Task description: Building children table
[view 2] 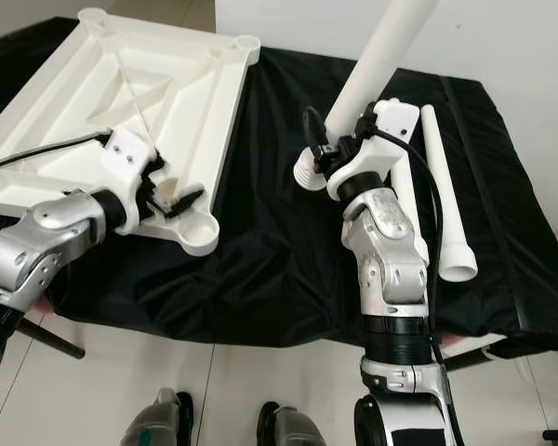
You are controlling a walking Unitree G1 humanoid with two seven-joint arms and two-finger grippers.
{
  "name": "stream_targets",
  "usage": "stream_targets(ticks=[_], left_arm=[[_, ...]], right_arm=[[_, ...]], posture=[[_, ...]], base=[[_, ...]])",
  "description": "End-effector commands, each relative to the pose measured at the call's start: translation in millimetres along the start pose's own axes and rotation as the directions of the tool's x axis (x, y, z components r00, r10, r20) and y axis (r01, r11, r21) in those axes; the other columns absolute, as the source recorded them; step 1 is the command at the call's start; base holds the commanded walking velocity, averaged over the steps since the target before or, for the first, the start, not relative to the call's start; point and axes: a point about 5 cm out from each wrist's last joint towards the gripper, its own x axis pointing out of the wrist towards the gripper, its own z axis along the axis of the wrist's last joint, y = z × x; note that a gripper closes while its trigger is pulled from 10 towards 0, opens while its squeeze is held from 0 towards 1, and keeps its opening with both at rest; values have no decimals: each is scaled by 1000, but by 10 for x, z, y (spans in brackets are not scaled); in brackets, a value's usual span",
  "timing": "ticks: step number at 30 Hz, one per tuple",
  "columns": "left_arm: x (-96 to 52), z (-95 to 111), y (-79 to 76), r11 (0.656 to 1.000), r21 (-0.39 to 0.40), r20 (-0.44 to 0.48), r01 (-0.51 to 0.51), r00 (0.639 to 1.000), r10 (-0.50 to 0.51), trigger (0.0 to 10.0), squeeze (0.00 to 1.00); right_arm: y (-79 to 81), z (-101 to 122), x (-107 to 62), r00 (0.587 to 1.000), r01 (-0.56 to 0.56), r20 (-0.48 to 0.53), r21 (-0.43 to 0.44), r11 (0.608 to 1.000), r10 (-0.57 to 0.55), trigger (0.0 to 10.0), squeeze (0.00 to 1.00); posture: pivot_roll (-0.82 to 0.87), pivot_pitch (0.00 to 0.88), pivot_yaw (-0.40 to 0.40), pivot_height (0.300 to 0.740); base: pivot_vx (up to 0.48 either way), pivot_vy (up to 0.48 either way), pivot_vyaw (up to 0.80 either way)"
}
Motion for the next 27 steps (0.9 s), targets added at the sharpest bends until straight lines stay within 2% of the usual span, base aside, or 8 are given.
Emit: stream_targets(ticks=[1, 11, 13, 17, 24, 26, 27], left_arm=[[-7, -36, -25, 999, 29, -12, 26, 1000, -26, 10000, 0], [-71, -73, 82, 997, 80, -43, 11, 999, -7, 10000, 0], [-104, -97, 104, 994, 106, -62, 40, 998, -34, 10000, 0], [-129, -156, 79, 985, 151, -102, 86, 992, -71, 10000, 0], [-103, -145, 95, 978, 189, -113, 83, 992, -63, 10000, 0], [-120, -139, 150, 966, 248, -125, 77, 991, -47, 10000, 0], [-120, -139, 150, 966, 248, -125, 77, 991, -47, 10000, 0]], right_arm=[[-22, 41, -41, 999, 5, 32, 9, 1000, -6, 10000, 0], [-15, 27, -85, 1000, 10, 28, 20, 1000, -11, 10000, 0], [-20, 22, -98, 1000, 12, 25, 20, 1000, -12, 10000, 0], [-34, 21, -109, 1000, 14, 22, 16, 1000, -14, 10000, 0], [-45, 30, -110, 1000, 17, 24, 15, 1000, -18, 10000, 0], [-46, 26, -119, 1000, 18, 22, 14, 1000, -18, 10000, 0], [-46, 26, -119, 1000, 18, 22, 14, 1000, -18, 10000, 0]], posture=[[102, 164, -63, 740], [97, 171, -54, 740], [97, 171, -54, 740], [98, 176, -52, 740], [96, 180, -50, 740], [92, 181, -45, 740], [92, 181, -45, 740]], base=[[0, 0, 0], [0, 0, 0], [0, 0, 0], [0, 0, 0], [0, 0, 0], [0, 0, 0], [0, 0, 0]])
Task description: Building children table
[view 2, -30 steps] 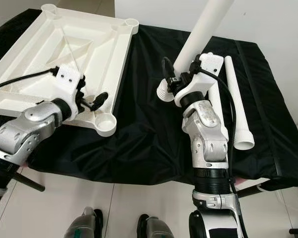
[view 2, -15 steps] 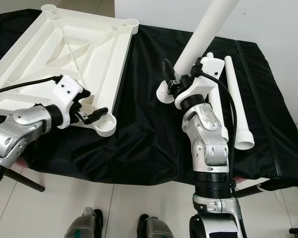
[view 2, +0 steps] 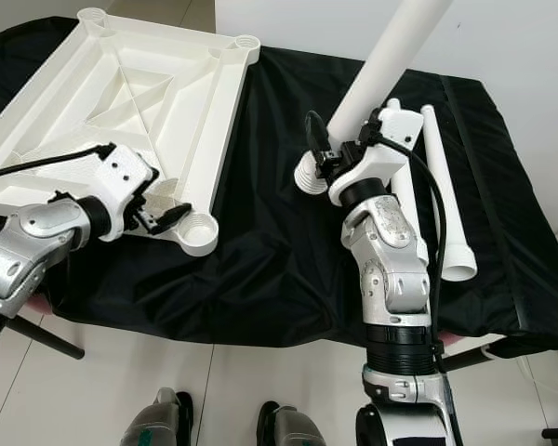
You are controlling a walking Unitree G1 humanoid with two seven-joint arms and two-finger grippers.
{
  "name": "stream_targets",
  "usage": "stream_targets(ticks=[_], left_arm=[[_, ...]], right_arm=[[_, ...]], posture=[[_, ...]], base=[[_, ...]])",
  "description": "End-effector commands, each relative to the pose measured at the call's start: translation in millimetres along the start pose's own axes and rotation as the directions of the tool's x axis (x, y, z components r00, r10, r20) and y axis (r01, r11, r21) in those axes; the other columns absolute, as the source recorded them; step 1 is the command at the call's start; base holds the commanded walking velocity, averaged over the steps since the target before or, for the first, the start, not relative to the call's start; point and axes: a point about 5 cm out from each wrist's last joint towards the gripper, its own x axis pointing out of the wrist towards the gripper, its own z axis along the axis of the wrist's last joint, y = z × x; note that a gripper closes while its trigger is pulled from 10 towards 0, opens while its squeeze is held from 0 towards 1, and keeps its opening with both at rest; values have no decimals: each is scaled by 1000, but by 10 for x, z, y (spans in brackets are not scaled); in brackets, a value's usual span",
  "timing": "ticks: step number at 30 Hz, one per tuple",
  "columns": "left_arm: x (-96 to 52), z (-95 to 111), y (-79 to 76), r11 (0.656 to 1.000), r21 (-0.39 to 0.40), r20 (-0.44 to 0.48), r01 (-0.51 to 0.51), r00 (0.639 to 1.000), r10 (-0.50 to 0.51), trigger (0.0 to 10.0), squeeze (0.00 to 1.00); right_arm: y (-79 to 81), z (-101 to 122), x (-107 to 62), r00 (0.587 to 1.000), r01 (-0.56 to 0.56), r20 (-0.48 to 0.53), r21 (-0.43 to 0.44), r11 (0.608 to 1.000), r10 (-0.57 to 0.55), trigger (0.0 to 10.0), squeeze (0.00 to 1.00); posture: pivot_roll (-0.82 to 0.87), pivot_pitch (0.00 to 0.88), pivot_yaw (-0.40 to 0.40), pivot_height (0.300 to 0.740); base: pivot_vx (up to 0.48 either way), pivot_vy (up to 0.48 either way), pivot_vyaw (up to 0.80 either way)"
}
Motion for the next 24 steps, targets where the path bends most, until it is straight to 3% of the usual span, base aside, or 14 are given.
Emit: stream_targets(ticks=[1, 4, 10, 17, 24], left_arm=[[-10, -8, 15, 999, 38, -15, 32, 999, -31, 10000, 0], [-69, 5, 122, 999, 37, -25, 13, 1000, -12, 10000, 0], [-120, 3, 162, 998, 53, -33, 20, 999, -18, 10000, 0], [-64, -63, 120, 995, 89, -63, 48, 997, -42, 10000, 0], [112, -52, 51, 979, 204, -94, 22, 996, -3, 10000, 0]], right_arm=[[-36, 32, -40, 1000, 14, 15, 0, 1000, -14, 10000, 0], [-43, 26, -51, 1000, 17, 12, 0, 1000, -17, 10000, 0], [-47, 20, -54, 1000, 16, 8, -1, 1000, -16, 10000, 0], [-51, 10, -53, 1000, 14, 3, -5, 1000, -14, 10000, 0], [-56, 31, -57, 1000, 17, 6, -7, 1000, -17, 10000, 0]], posture=[[92, 181, -45, 740], [89, 182, -43, 740], [89, 182, -43, 740], [89, 182, -43, 740], [87, 190, -41, 740]], base=[[0, 0, 0], [0, 0, 0], [0, 0, 0], [0, 0, 0], [0, 0, 0]])
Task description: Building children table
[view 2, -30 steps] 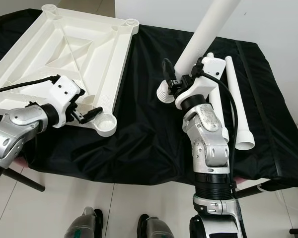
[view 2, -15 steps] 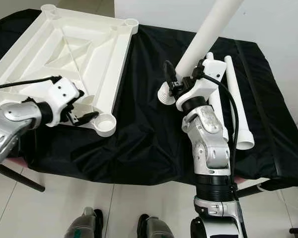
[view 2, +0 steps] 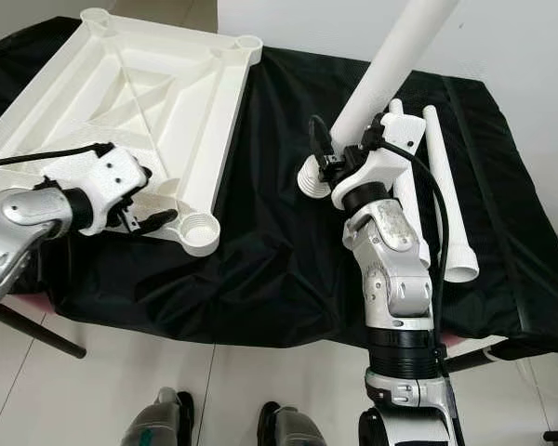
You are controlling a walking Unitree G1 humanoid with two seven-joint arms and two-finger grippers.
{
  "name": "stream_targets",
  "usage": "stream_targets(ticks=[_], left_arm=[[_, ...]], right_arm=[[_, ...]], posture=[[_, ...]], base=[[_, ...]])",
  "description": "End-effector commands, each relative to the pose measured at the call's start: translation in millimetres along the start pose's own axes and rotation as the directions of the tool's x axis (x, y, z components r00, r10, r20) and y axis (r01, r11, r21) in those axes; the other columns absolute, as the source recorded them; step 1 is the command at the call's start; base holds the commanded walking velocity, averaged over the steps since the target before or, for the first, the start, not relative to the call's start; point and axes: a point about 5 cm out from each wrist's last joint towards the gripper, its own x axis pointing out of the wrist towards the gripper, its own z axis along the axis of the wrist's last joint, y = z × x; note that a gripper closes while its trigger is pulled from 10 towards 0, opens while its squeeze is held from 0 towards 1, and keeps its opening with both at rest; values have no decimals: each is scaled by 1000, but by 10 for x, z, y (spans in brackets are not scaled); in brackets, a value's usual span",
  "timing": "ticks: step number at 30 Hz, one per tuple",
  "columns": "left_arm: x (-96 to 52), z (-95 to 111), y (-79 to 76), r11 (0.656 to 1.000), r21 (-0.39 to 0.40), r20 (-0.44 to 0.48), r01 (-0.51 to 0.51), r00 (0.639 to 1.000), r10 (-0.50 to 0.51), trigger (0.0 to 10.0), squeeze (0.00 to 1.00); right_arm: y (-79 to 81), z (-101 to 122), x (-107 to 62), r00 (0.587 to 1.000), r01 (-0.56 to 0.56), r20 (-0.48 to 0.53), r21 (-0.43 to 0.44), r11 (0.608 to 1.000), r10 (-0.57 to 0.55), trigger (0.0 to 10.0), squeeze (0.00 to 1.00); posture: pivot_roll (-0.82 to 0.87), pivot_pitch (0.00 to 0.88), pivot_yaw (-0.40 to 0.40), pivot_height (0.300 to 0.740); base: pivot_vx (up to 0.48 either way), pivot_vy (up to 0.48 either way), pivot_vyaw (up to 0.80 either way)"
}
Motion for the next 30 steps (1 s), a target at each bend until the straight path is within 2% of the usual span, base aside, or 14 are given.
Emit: stream_targets(ticks=[1, 5, 6, 9, 16, 19, 23, 25, 30], left_arm=[[81, -57, -88, 1000, 17, -34, -8, 999, 8, 10000, 0], [173, 29, -119, 997, 73, -16, -10, 1000, 11, 10000, 0], [234, 82, -147, 993, 118, -4, 2, 1000, -2, 10000, 0], [296, 160, -212, 988, 149, 20, 38, 999, -42, 10000, 0], [379, 308, -370, 982, 153, 82, 110, 989, -123, 10000, 0], [469, 444, -521, 977, 144, 137, 155, 975, -175, 10000, 0], [521, 489, -606, 972, 156, 153, 173, 968, -197, 10000, 0], [597, 569, -696, 972, 151, 182, 181, 961, -208, 10000, 0], [708, 704, -805, 976, 128, 227, 175, 953, -201, 10000, 0]], right_arm=[[-26, 55, -25, 1000, 6, 18, -5, 1000, -6, 10000, 0], [-27, 58, -30, 1000, 8, 17, -7, 1000, -8, 10000, 0], [-28, 58, -33, 1000, 9, 16, -7, 1000, -9, 10000, 0], [-29, 58, -35, 1000, 11, 15, -8, 1000, -11, 10000, 0], [-35, 53, -43, 1000, 14, 12, -9, 1000, -14, 10000, 0], [-28, 48, -49, 1000, 11, 7, -3, 1000, -11, 10000, 0], [-25, 41, -52, 1000, 10, 4, 0, 1000, -10, 10000, 0], [-23, 37, -54, 1000, 13, 4, -1, 1000, -13, 10000, 0], [-10, 31, -59, 1000, 15, 4, -1, 1000, -15, 10000, 0]], posture=[[87, 190, -41, 740], [81, 194, -41, 740], [81, 194, -41, 740], [74, 198, -36, 740], [74, 198, -36, 740], [70, 203, -31, 740], [72, 203, -30, 740], [72, 202, -30, 740], [69, 200, -29, 740]], base=[[0, 0, 0], [0, 0, 0], [0, 0, 0], [0, 0, 0], [0, 0, 0], [0, 0, 0], [0, 0, 0], [0, 0, 0], [0, 0, 0]])
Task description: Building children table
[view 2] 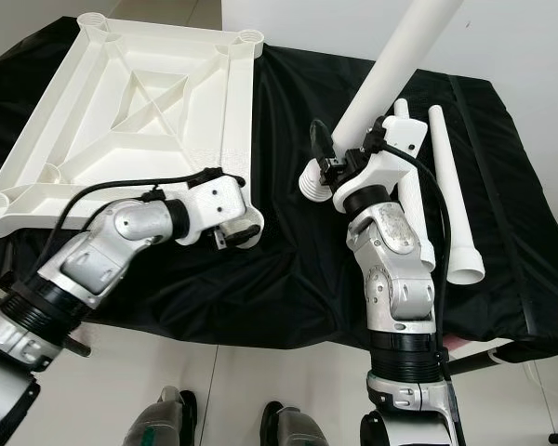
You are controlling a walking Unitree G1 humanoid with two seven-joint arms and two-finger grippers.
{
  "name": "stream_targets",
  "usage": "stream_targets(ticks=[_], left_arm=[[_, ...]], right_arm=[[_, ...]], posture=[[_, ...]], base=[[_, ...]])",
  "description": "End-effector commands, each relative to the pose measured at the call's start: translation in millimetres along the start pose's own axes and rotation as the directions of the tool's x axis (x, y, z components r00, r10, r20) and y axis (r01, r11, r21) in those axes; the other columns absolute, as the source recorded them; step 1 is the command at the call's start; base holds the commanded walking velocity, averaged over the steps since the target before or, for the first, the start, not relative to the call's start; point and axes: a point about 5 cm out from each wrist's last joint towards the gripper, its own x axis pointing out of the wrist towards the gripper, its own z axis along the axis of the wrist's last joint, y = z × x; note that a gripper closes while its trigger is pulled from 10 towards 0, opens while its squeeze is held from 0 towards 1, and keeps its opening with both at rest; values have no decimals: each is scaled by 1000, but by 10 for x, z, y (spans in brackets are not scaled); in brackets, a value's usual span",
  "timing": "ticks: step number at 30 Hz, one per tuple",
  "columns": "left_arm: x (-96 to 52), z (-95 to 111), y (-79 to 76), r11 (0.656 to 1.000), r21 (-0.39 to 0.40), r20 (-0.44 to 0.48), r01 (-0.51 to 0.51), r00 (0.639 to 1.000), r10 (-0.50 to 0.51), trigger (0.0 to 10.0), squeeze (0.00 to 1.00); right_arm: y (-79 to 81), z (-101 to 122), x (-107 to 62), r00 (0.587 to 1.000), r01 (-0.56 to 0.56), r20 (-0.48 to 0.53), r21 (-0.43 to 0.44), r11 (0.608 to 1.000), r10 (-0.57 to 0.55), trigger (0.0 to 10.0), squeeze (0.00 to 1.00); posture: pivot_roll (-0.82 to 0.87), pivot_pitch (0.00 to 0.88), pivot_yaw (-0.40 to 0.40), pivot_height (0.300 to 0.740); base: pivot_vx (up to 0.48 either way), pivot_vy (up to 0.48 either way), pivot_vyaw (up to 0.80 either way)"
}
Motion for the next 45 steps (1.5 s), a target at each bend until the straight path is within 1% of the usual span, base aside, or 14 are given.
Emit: stream_targets(ticks=[1, 3, 6, 7, 12, 15, 17, 20, 22, 26, 31, 33, 42, 45], left_arm=[[45, -23, -58, 1000, -5, -13, 2, 1000, -2, 10000, 0], [45, 39, 65, 999, -34, 8, -33, 999, 33, 10000, 0], [20, 50, 111, 998, -47, 14, -40, 999, 41, 10000, 0], [-107, 52, 201, 998, -52, 21, -29, 999, 30, 10000, 0], [-219, 50, 253, 998, -69, 28, -11, 1000, 13, 10000, 0], [-388, -6, 303, 998, -65, -4, 23, 1000, -24, 10000, 0], [-388, -6, 303, 998, -65, -4, 23, 1000, -24, 10000, 0], [-567, -144, 247, 990, -78, -72, 116, 990, -122, 10000, 0], [-650, -174, 189, 977, -120, -71, 175, 980, -185, 10000, 0], [-738, -250, 110, 961, -152, -97, 231, 964, -247, 10000, 0], [-723, -367, 96, 967, -156, -165, 201, 960, -226, 10000, 0], [-644, -401, 120, 977, -153, -195, 149, 965, -178, 10000, 0], [-421, -388, 126, 986, -131, -219, 101, 967, -128, 10000, 0], [-349, -349, 99, 985, -125, -197, 121, 970, -144, 10000, 0]], right_arm=[[-5, 46, -26, 1000, 4, 20, -6, 1000, -4, 10000, 0], [-6, 44, -25, 1000, 4, 19, -4, 1000, -4, 10000, 0], [-6, 43, -26, 1000, 4, 18, -4, 1000, -4, 10000, 0], [-11, 35, -33, 1000, 3, 15, -6, 1000, -3, 10000, 0], [-13, 25, -38, 1000, 2, 12, -7, 1000, -2, 10000, 0], [2, 13, -29, 1000, -5, 10, -2, 1000, 5, 10000, 0], [2, 13, -29, 1000, -5, 10, -2, 1000, 5, 10000, 0], [13, 4, -21, 1000, -12, 8, -1, 1000, 12, 10000, 0], [13, 0, -22, 1000, -14, 5, -2, 1000, 14, 10000, 0], [5, -4, -28, 1000, -15, 0, -5, 1000, 15, 10000, 0], [-2, -5, -33, 1000, -15, -3, -6, 1000, 15, 10000, 0], [-6, -4, -34, 1000, -14, -5, -7, 1000, 14, 10000, 0], [-19, 7, -26, 1000, -13, -4, -12, 1000, 13, 10000, 0], [-26, 12, -28, 1000, -10, -4, -17, 1000, 10, 10000, 0]], posture=[[69, 200, -29, 740], [67, 200, -29, 740], [67, 200, -29, 740], [69, 199, -28, 740], [82, 198, -29, 740], [89, 197, -29, 740], [89, 197, -29, 740], [93, 197, -29, 740], [90, 200, -30, 740], [89, 202, -33, 740], [86, 205, -38, 740], [86, 205, -38, 740], [77, 207, -42, 740], [67, 207, -38, 740]], base=[[0, 0, 0], [0, 0, 0], [0, 0, 0], [0, 0, 0], [0, 0, 0], [0, 0, 0], [0, 0, 0], [0, 0, 0], [0, 0, 0], [0, 0, 0], [0, 0, 0], [0, 0, 0], [0, 0, 0], [0, 0, 0]])
